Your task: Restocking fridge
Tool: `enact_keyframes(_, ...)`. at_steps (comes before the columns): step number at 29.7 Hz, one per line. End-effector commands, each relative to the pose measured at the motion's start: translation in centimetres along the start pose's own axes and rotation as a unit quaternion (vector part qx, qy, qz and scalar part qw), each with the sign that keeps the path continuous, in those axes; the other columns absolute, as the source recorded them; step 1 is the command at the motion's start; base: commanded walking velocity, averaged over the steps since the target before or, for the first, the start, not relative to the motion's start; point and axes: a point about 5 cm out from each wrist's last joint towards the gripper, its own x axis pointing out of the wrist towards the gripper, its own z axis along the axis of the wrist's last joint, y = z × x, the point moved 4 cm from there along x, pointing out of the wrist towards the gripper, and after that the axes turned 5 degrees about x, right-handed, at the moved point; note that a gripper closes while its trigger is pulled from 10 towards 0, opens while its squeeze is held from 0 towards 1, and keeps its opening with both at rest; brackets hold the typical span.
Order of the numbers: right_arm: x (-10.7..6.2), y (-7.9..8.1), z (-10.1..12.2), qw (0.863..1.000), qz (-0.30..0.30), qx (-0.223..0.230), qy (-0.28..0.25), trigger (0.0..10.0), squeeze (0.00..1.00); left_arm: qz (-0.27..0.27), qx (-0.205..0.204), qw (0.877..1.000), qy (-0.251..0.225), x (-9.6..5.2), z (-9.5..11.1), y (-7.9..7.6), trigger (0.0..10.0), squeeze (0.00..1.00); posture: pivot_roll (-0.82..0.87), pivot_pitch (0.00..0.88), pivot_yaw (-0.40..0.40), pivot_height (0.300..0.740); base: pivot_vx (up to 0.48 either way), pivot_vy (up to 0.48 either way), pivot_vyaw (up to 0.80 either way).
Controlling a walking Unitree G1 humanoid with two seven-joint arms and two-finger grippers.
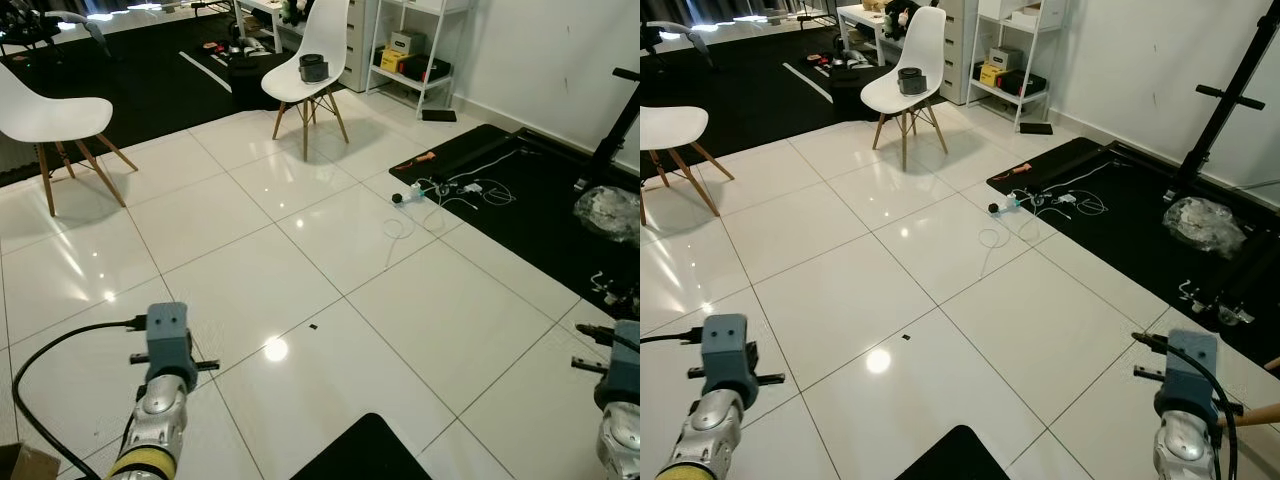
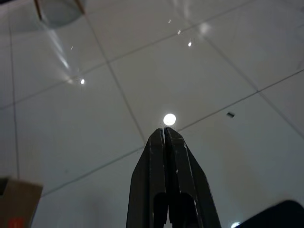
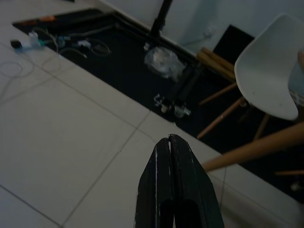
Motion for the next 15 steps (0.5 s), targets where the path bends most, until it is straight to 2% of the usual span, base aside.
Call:
enact_keyframes(1,-0.8,0.5,-1.9,0.999,0.010,-0.010,0.033,10.0,0.00,0.011,0.005,0.999,0.032,-0.4,-1.6,1.0,10.0,0.00,0.02,0.041,0.001,0.740,0.000,0.000,0.00)
enact_keyframes(2,-0.8,0.5,-1.9,0.999,0.010,-0.010,0.033,10.0,0.00,0.011,0.005,0.999,0.032,-0.4,-1.6,1.0,10.0,0.00,0.02,0.041,0.001,0.740,0.000,0.000,0.00)
enact_keyframes(3,-1.4,1.3,-2.9,0.999,0.023,-0.016,0.046,10.0,0.00,0.002,0.012,0.999,0.044,-0.6,-2.3,0.5,10.0,0.00,0.02,0.042,0.002,0.740,0.000,0.000,0.00)
enact_keyframes(5,-1.4,1.3,-2.9,0.999,0.023,-0.016,0.046,10.0,0.00,0.002,0.012,0.999,0.044,-0.6,-2.3,0.5,10.0,0.00,0.02,0.042,0.002,0.740,0.000,0.000,0.00)
enact_keyframes(8,-4.0,6.1,-5.6,0.991,0.102,-0.036,0.077,10.0,0.00,-0.059,0.021,0.996,0.070,-1.3,-4.0,-2.9,10.0,0.00,0.02,0.042,0.004,0.740,0.000,0.000,0.00)
enact_keyframes(9,-5.0,8.2,-6.1,0.987,0.137,-0.041,0.078,10.0,0.00,-0.081,0.021,0.994,0.072,-1.5,-4.2,-4.2,10.0,0.00,0.02,0.042,0.004,0.740,0.000,0.000,0.00)
enact_keyframes(11,-6.2,10.6,-6.3,0.980,0.177,-0.041,0.075,10.0,0.00,-0.111,0.023,0.991,0.070,-1.6,-4.1,-5.8,10.0,0.00,0.02,0.041,0.003,0.740,0.000,0.000,0.00)
enact_keyframes(12,-6.6,11.6,-6.1,0.978,0.192,-0.038,0.071,10.0,0.00,-0.124,0.026,0.990,0.066,-1.7,-3.9,-6.6,10.0,0.00,0.02,0.042,0.005,0.740,0.000,0.000,0.00)
enact_keyframes(14,-6.8,12.1,-6.0,0.977,0.199,-0.035,0.068,10.0,0.00,-0.132,0.027,0.989,0.063,-1.7,-3.8,-7.0,10.0,0.00,0.02,0.042,0.005,0.740,0.000,0.000,0.00)
enact_keyframes(15,-7.1,13.1,-5.7,0.974,0.215,-0.031,0.062,10.0,0.00,-0.145,0.026,0.987,0.060,-1.7,-3.5,-7.7,10.0,0.00,0.02,0.042,0.005,0.740,0.000,0.000,0.00)
